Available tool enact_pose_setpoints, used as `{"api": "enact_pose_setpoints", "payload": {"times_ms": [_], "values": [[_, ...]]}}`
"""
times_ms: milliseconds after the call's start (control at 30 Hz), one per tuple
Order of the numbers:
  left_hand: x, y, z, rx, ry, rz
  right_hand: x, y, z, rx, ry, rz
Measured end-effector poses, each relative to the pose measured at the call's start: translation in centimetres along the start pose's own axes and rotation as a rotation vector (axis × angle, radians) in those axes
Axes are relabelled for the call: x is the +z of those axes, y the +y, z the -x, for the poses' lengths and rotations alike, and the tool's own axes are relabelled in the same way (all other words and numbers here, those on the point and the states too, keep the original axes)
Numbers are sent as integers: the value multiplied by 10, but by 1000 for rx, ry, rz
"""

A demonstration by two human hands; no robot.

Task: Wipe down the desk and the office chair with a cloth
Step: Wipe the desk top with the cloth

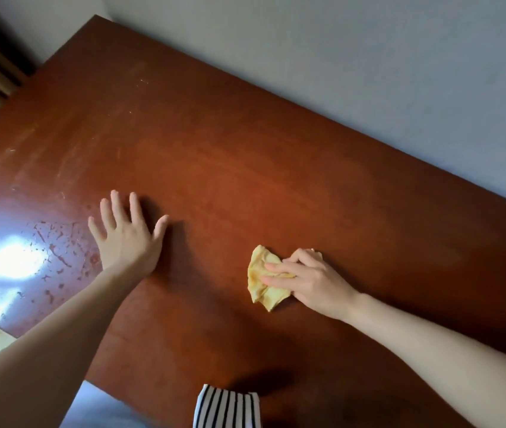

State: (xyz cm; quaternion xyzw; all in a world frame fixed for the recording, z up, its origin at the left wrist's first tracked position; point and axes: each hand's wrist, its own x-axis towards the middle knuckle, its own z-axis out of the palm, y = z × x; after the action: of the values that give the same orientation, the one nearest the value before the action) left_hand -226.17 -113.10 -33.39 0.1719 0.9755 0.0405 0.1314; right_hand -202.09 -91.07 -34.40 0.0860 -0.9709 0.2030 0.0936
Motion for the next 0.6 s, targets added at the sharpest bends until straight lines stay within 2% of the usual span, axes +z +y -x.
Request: {"api": "enact_pose_setpoints", "payload": {"times_ms": [100,233,433,533,600], "values": [[0,40,15,219,-70,-78,-20,17,29,-122,-91,13],[4,85,38,473,-166,-262,-46,52,43,-201,-120,76],[12,108,51,465,-361,-355,-74,107,29,-205,-124,176],[14,110,52,442,-382,-343,-83,133,17,-109,-71,208],[16,111,54,436,-393,-344,-86,148,9,24,-28,213]]}}
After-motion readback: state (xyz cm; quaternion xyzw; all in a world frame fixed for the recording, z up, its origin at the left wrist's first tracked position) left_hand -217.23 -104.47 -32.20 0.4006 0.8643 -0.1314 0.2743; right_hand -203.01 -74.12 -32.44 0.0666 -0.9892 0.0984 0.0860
